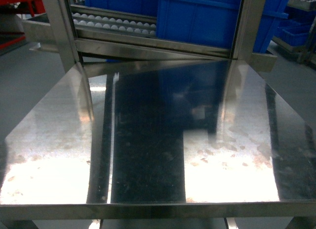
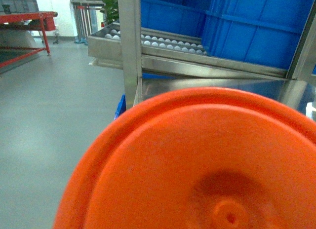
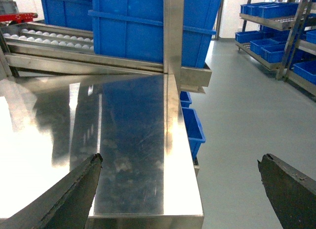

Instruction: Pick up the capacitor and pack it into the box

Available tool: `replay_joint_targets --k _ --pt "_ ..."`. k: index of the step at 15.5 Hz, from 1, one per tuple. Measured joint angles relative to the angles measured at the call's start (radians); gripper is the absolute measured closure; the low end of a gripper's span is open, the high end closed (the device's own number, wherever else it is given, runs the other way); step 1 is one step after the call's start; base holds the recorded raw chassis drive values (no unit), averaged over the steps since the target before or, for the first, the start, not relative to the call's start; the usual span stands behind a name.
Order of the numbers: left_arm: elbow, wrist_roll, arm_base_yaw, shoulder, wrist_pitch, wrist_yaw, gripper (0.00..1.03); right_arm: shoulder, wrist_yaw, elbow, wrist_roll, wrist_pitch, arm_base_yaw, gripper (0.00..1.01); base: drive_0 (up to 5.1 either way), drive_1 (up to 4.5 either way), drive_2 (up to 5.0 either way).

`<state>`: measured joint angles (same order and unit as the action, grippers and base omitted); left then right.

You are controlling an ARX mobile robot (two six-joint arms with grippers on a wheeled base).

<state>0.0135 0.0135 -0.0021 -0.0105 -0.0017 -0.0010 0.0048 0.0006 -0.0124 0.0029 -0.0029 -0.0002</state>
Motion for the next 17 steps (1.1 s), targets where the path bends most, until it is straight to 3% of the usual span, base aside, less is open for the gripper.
replay_joint_targets --k 17 --pt "0.0 -0.003 0.0 0.0 -0.005 0.001 0.6 0.0 -0.002 0.0 -0.002 -0.003 0.0 0.03 0.0 0.0 0.0"
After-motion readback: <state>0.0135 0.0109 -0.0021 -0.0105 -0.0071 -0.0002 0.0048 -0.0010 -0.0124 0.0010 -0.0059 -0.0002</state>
